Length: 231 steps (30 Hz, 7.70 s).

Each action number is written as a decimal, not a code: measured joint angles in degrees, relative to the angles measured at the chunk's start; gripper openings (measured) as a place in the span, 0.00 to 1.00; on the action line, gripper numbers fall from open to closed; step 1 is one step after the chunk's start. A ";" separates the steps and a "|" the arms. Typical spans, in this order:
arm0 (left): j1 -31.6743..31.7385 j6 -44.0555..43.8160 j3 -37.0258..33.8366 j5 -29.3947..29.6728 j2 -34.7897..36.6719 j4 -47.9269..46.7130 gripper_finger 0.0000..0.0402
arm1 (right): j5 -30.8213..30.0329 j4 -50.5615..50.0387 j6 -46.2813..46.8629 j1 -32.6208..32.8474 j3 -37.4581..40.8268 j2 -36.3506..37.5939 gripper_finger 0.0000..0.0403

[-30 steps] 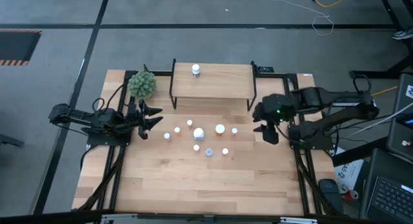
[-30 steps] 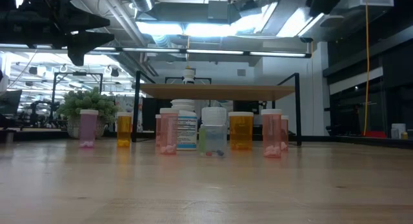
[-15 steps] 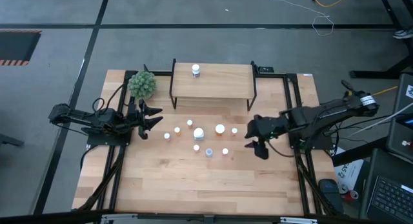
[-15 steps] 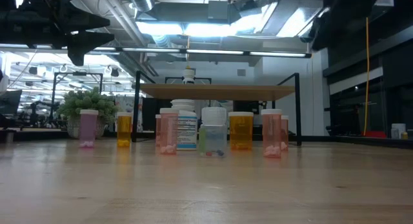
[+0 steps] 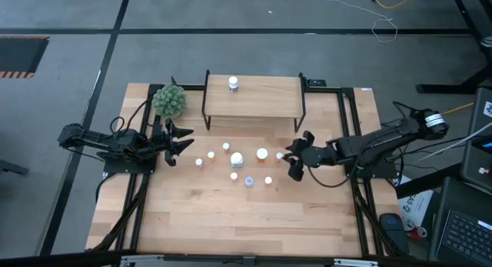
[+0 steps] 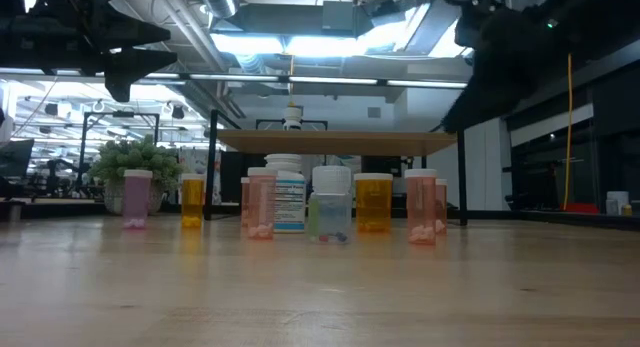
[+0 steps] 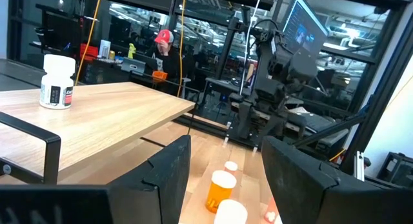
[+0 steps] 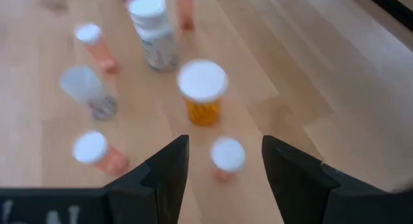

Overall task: Pick and place medicine bottles onto shelf by color
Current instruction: Put the pink pill bottle on the shelf

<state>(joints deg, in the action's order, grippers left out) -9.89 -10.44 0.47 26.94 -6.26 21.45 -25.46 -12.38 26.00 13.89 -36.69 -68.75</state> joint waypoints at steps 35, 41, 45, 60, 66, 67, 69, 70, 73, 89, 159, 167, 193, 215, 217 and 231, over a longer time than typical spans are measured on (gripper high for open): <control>0.02 0.04 0.00 0.02 0.00 0.00 0.46 | 1.05 4.55 0.50 -3.23 0.00 -15.32 0.49; 0.02 0.04 0.00 0.02 0.00 0.00 0.46 | -0.80 5.42 0.59 -3.37 0.00 -16.31 0.49; 0.00 0.04 0.00 0.02 0.00 0.00 0.46 | -1.04 5.40 0.84 -4.12 0.00 -16.33 0.49; 0.01 0.07 -0.01 0.02 0.01 0.00 0.46 | 0.14 5.82 1.91 -5.44 0.00 -16.33 0.31; 0.02 0.07 -0.01 0.02 0.01 0.00 0.46 | 0.20 6.36 2.40 -5.44 0.00 -16.29 0.29; 0.01 0.07 0.00 0.02 0.00 0.00 0.46 | 0.24 6.63 2.32 -5.44 -0.04 -16.10 0.30; 0.01 0.07 0.00 0.02 0.02 0.00 0.46 | 0.21 6.16 1.90 -5.45 -1.01 -15.78 0.32; 0.00 0.07 0.00 0.02 0.02 -0.02 0.46 | 0.24 5.88 1.01 -5.53 -1.86 -15.53 0.32; 0.02 0.07 -0.01 0.02 0.01 -0.04 0.46 | 0.08 3.01 -2.00 -5.55 -5.25 -14.46 0.31; 0.00 0.39 -0.02 0.02 0.02 -0.59 0.46 | -0.28 -20.86 -14.58 -17.88 -33.92 -13.86 0.30; 0.02 0.33 0.00 0.00 0.00 -1.42 0.46 | 16.94 -20.35 -27.80 -46.56 -38.34 -19.61 0.49; 0.02 0.33 0.00 0.00 0.00 -1.42 0.46 | 16.98 -24.61 -27.61 -46.56 -44.26 -19.61 0.50; 0.01 0.35 -0.01 0.00 0.02 -1.40 0.46 | 34.64 -28.27 -20.34 -23.98 -32.33 -16.64 0.50; 0.02 0.46 0.00 0.00 0.02 -1.45 0.46 | 22.72 -1.73 -15.06 0.69 -14.62 -16.64 0.50; 0.00 0.46 0.00 -0.02 0.02 -1.44 0.46 | 20.91 -0.73 -15.79 1.87 -14.63 -16.87 0.50; 0.02 0.48 0.00 -0.01 0.01 -1.72 0.46 | 15.94 3.74 -14.30 2.86 -14.64 -21.93 0.50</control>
<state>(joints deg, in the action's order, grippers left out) -9.87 -9.96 0.47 26.93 -6.26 19.73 -9.52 -8.64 11.70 16.75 -51.33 -90.67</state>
